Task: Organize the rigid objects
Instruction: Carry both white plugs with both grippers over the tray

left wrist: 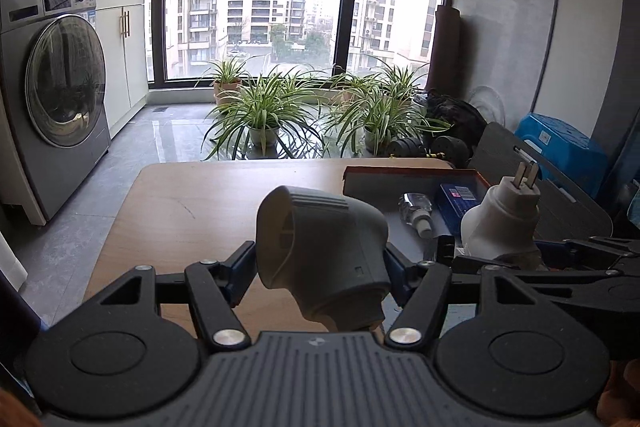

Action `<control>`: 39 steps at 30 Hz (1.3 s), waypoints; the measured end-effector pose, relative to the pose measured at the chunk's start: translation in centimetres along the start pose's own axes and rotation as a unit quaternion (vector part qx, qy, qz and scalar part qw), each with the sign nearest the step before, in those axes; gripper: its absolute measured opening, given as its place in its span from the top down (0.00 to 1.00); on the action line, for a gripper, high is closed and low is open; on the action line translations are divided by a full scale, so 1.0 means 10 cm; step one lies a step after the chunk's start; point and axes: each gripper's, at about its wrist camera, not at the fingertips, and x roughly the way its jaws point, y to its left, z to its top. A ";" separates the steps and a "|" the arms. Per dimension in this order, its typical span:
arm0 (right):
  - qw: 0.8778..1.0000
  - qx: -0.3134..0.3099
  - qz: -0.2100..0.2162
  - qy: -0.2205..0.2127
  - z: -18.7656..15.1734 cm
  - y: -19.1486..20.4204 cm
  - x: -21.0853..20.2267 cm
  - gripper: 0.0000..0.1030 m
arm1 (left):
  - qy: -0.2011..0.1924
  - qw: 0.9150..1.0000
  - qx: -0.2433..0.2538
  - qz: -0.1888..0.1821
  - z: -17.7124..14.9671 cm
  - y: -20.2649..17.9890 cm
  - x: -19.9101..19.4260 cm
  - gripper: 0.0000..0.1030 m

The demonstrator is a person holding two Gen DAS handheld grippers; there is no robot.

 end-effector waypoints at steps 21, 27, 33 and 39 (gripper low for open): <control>0.996 0.057 -0.060 -0.016 -0.28 -0.94 -0.41 0.32 | 0.011 0.998 0.029 -0.050 -0.18 -0.71 0.02 0.35; 0.996 0.055 -0.063 -0.017 -0.25 -1.05 -0.42 0.32 | 0.016 0.997 0.035 -0.062 -0.20 -0.84 0.06 0.35; 0.996 0.054 -0.062 -0.017 -0.21 -1.08 -0.37 0.32 | 0.022 0.997 0.041 -0.067 -0.25 -0.90 0.06 0.35; 0.997 0.054 -0.060 -0.015 -0.20 -1.11 -0.32 0.32 | 0.029 0.996 0.041 -0.068 -0.28 -0.95 0.08 0.35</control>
